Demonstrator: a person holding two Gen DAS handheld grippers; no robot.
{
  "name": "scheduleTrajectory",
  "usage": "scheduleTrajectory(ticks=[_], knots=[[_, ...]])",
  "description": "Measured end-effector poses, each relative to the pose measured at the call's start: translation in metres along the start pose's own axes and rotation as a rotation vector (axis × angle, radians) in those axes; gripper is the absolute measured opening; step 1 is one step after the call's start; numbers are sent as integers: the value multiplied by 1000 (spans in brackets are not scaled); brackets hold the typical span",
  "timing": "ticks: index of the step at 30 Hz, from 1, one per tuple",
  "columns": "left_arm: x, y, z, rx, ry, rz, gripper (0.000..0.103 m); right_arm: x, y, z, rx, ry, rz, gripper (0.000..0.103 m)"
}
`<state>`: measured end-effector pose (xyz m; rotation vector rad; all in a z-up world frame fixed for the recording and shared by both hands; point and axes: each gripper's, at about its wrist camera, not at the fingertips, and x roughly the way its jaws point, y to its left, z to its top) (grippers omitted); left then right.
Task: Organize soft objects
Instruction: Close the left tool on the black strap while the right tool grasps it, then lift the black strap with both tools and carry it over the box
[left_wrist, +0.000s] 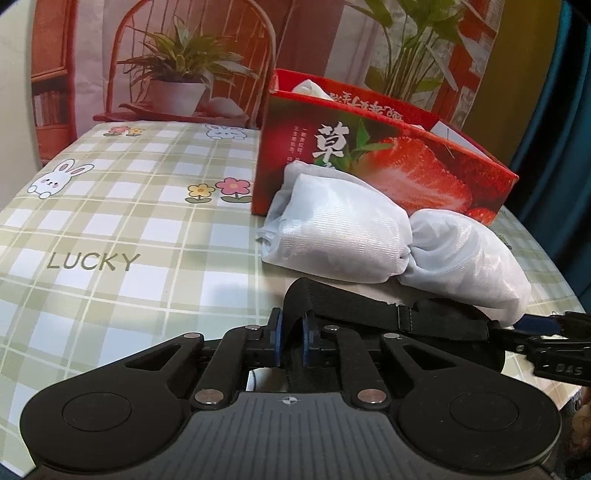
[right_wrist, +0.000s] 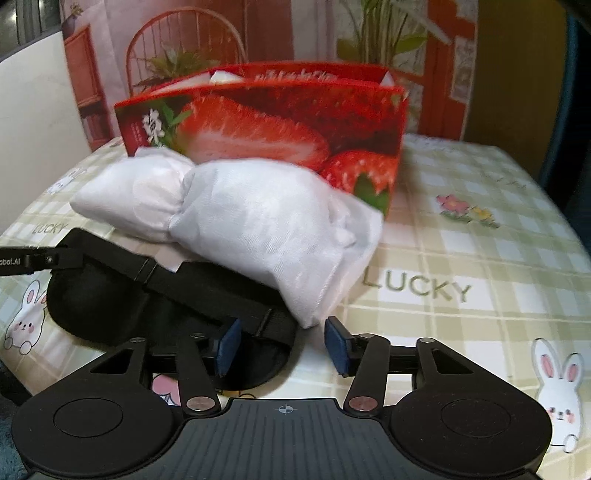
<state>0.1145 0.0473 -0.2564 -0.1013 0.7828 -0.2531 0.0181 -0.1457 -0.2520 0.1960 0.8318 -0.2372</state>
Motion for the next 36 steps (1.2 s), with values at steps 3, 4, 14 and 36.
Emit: scheduleTrajectory(ticks=[3,4,14,36], knots=[[0,4,-1,-21,2,6,11,-12,-1,0,4,-23,23,49],[0,5,-1,-26,3,9,11,-15,0,-1,3,-27,41,49],[10,12,-5,-57,33,21,11,-2,12,-2,-26,28,104,40],[-12,5,5,-21,-65,21,7,-10,10,8,3,-37,152,7]])
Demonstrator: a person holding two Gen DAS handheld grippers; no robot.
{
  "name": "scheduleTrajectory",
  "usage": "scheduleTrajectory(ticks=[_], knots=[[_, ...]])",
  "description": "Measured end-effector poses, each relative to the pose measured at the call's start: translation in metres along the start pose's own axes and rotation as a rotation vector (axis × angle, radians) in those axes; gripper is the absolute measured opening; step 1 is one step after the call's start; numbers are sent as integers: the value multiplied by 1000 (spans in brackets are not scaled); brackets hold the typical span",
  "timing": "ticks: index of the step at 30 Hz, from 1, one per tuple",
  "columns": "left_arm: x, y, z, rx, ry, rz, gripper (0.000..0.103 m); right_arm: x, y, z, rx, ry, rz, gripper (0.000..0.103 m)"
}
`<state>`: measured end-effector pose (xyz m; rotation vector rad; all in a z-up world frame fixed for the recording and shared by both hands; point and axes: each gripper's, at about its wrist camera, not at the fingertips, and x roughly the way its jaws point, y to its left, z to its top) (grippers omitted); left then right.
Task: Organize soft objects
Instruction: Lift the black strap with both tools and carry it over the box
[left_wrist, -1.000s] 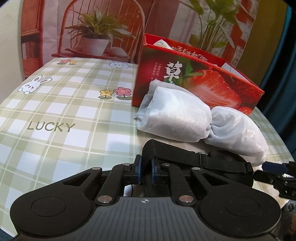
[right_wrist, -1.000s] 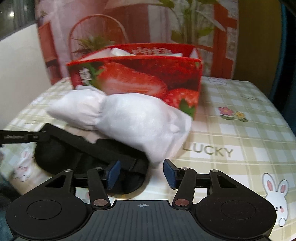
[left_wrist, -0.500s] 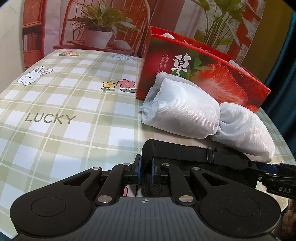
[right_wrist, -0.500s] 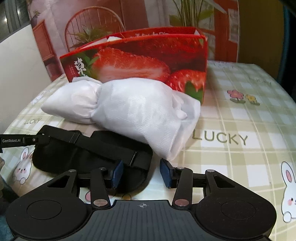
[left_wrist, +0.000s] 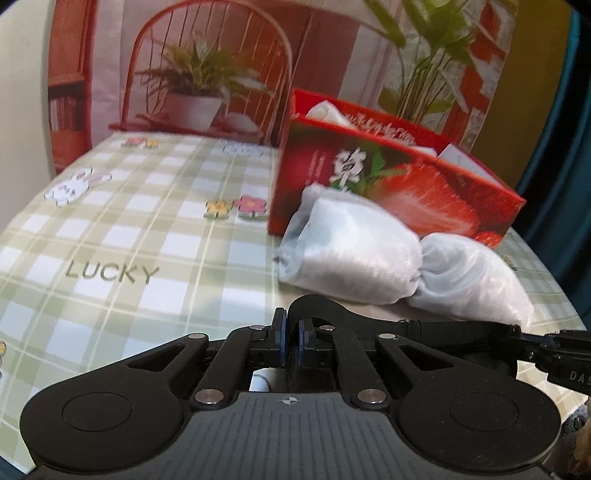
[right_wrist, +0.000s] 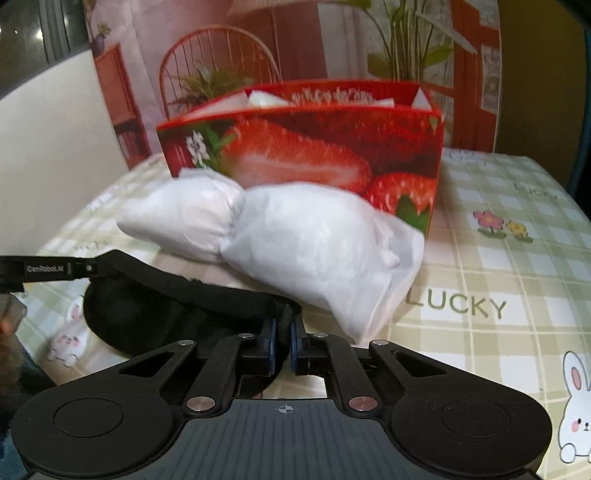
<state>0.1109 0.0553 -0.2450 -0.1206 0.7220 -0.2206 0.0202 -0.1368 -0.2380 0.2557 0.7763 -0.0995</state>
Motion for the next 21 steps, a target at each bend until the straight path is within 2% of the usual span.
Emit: scheduleTrajectory(ticks=[12,21], knots=[[-47,-20,26,77,-170,-18,7,-46,8,24,-28,-139,16,7],[-60,-24,38,73,-227,-29,7,-64,6,41,-31,-209,14,7]])
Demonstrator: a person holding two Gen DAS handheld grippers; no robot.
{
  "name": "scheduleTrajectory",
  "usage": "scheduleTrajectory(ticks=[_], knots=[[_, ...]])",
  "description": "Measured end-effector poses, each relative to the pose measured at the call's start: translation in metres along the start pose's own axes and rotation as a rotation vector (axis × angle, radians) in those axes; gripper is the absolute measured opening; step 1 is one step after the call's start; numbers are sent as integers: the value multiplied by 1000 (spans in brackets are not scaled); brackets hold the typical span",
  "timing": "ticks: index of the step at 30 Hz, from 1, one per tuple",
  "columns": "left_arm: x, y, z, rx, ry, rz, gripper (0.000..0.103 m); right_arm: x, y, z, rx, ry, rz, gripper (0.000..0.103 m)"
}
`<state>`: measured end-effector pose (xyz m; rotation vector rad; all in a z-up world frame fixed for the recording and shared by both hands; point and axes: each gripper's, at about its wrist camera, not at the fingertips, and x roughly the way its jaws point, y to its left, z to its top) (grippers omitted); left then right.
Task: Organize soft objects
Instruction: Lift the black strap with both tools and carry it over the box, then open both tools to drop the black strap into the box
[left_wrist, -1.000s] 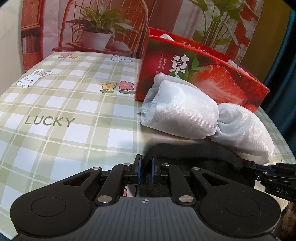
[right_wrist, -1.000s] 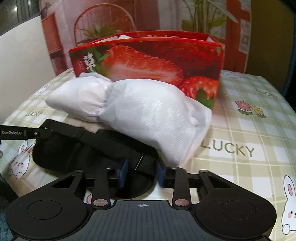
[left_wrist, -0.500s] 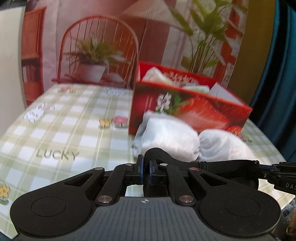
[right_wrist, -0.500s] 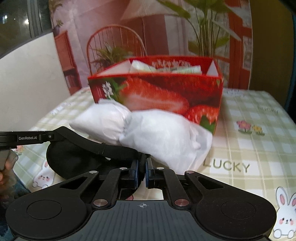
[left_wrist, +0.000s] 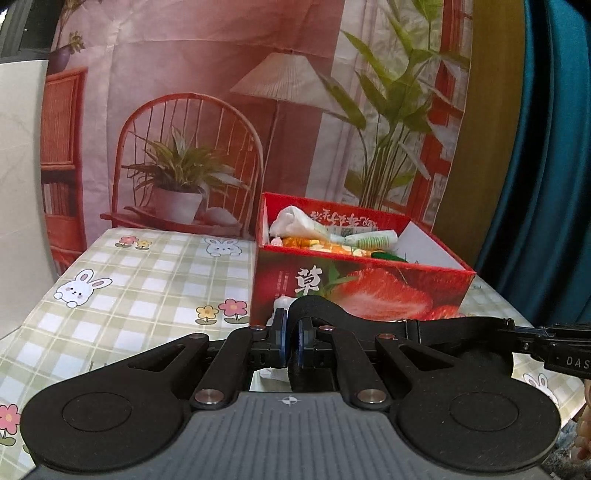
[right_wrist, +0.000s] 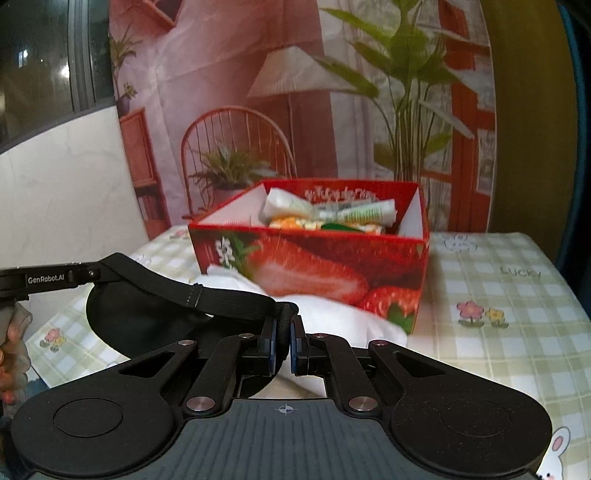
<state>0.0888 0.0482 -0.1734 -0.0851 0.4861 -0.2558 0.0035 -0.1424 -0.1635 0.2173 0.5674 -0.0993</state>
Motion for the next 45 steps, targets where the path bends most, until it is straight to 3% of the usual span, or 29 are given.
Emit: scheduleTrajectory(ticks=[13,21,28,35,45], knots=[[2,3,13,-4,-33,-16,7,1,0,12,-28,-38,-6,7],[16,-2,57,4,-82,-50,7,8,-10,57,-89,-105,-20,7],[64,-18,103,65,-108,-56,7,47,-34,104,-130,-135,-65,7],[131,-34,132,146,-54,-13,7,107,-54,135,-142,-128,-143,7],[219,-39,129,177,118,18,7,182,-75,142,-165,11,-194,7]])
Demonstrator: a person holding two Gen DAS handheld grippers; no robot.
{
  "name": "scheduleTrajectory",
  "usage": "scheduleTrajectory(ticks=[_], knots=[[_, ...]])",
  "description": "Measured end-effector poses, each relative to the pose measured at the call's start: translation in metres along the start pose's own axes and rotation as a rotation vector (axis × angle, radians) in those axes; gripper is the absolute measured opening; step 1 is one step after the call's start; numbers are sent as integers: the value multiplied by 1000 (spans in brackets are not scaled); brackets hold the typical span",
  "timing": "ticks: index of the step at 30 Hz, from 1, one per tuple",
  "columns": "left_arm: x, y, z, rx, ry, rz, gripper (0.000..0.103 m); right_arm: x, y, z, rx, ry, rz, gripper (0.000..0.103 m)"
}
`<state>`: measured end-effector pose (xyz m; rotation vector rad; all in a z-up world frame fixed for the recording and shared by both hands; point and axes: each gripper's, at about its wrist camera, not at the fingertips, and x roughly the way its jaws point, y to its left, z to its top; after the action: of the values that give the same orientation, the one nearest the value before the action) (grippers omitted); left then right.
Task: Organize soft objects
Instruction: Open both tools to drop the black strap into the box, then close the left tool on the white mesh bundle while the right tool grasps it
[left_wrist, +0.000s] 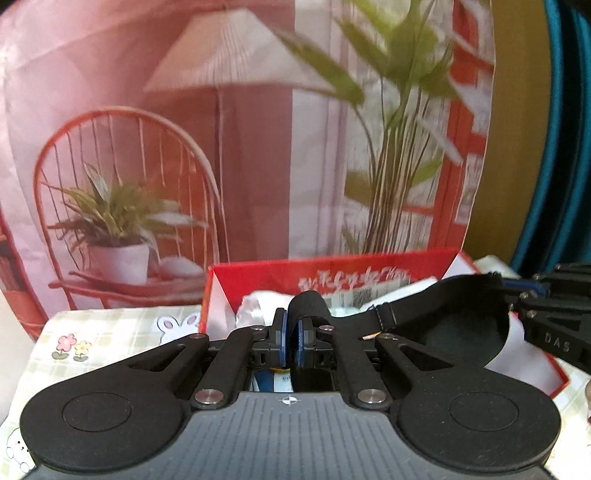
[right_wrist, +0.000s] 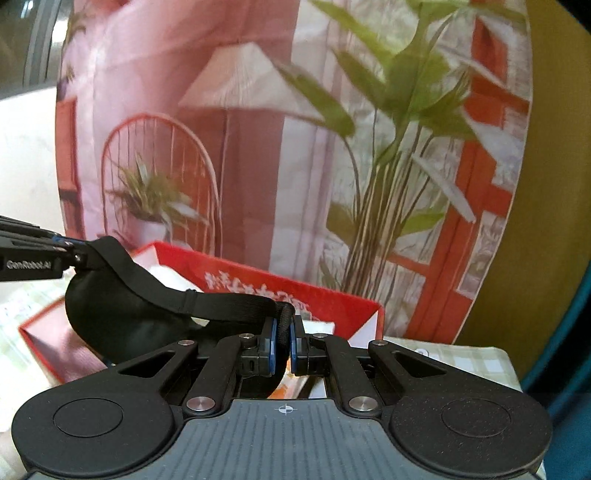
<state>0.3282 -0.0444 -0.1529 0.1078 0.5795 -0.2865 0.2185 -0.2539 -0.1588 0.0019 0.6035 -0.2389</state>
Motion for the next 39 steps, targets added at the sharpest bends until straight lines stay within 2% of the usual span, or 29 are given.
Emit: scheduleTrajectory(ticks=[10,13,14,15,16,17,18,23,25,29,34,39], knots=[[29,13,-1,-4,71,-10,7,33,-9,-9,24,82,-7,7],[25,16,0,-11,61,-33,11,34,-10,-10,29,81,-12,15],[23,17,1,-16,60,-42,17,32,-11,-10,31,72,-14,21],[19,18,1,-21,58,-53,32,29,-10,-10,33,60,-16,26],[14,18,2,-23,51,-59,41,25,-10,-10,35,49,-17,30],[8,18,2,-23,41,-65,59,21,-9,-11,39,38,-15,39],[1,18,3,-22,25,-74,68,16,-10,-10,45,26,-12,49],[-46,20,-7,-13,-9,-121,88,-24,-4,-16,75,-42,32,68],[-65,24,-18,-23,-11,-144,90,-42,-1,-23,96,-62,54,72],[-91,30,-49,-27,37,-183,90,-77,6,-45,127,-73,89,80],[-94,28,-87,-16,123,-227,90,-109,16,-78,148,-67,111,85],[-76,27,-112,-55,177,-231,90,-107,25,-113,198,41,124,87]])
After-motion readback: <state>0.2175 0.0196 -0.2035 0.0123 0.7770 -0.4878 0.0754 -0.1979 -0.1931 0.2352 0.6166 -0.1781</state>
